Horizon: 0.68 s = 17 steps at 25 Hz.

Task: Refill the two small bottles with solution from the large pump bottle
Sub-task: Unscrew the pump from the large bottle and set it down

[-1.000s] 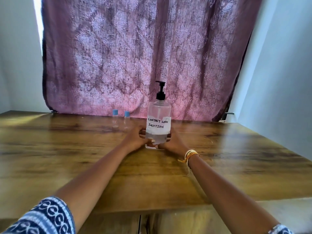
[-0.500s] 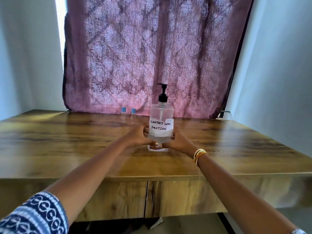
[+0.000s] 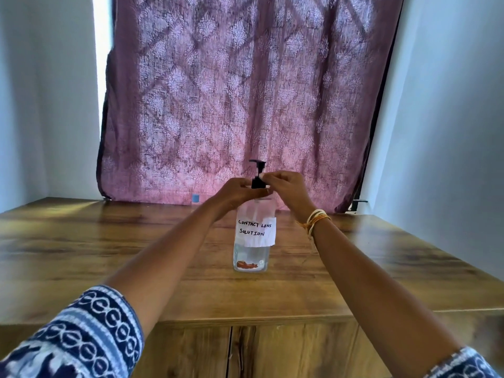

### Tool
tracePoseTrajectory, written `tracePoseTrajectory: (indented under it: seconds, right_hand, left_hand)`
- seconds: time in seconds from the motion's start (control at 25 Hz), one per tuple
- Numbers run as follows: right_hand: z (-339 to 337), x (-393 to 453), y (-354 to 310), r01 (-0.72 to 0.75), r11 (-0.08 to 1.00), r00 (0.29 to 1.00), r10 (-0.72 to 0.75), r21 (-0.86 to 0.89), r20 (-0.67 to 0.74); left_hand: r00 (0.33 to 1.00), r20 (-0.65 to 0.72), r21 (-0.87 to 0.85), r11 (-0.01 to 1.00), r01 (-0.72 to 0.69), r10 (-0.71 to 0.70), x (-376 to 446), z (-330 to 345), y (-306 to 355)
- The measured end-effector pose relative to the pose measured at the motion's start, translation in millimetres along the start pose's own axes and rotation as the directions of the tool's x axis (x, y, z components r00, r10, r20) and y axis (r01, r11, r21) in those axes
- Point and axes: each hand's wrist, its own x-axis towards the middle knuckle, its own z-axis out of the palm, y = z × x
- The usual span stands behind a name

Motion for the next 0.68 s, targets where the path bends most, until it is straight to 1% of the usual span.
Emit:
tracePoseTrajectory:
  seconds: [0.08, 0.2, 0.28, 0.36, 0.44, 0.48, 0.52, 0.6, 0.68]
  right_hand:
    - [1, 6, -5, 0.0, 0.996, 0.999, 0.003, -0.094, 0.036]
    - [5, 16, -4, 0.002, 0.973, 0.999, 0.01, -0.233, 0.053]
    - [7, 20, -3, 0.064, 0.945, 0.997, -0.05, -0.321, 0.051]
    - [6, 23, 0, 0.135, 0.926, 0.991, -0.121, -0.352, 0.061]
    - [3, 25, 4, 0.174, 0.933, 0.983, -0.147, -0.316, 0.107]
    - [1, 26, 6, 0.179, 0.951, 0.977, -0.142, -0.254, 0.156]
    - [-1, 27, 7, 0.171, 0.973, 0.966, -0.135, -0.154, 0.222]
    - [-7, 30, 9, 0.113, 0.993, 0.932, -0.118, 0.033, 0.342]
    - [-8, 33, 8, 0.031, 0.994, 0.908, -0.074, 0.109, 0.412]
  left_hand:
    - [0.999, 0.04, -0.024, 1.0, -0.011, 0.012, 2, 4, -6]
    - [1.0, 0.014, -0.078, 0.997, -0.016, 0.017, 4, 7, -15]
    - [0.999, 0.016, -0.073, 0.997, -0.027, 0.028, 4, 8, -17]
    - [0.999, 0.01, -0.075, 0.997, -0.033, 0.034, 3, 8, -18]
    - [0.999, 0.002, -0.087, 0.995, -0.042, 0.043, 3, 9, -20]
    - [0.999, 0.001, -0.094, 0.995, -0.043, 0.043, 4, 9, -22]
    - [0.999, 0.003, -0.104, 0.994, -0.035, 0.036, 4, 9, -23]
    - [1.0, 0.0, -0.121, 0.992, -0.021, 0.021, 5, 9, -24]
    - [1.0, -0.012, -0.122, 0.992, -0.017, 0.016, 6, 9, -24]
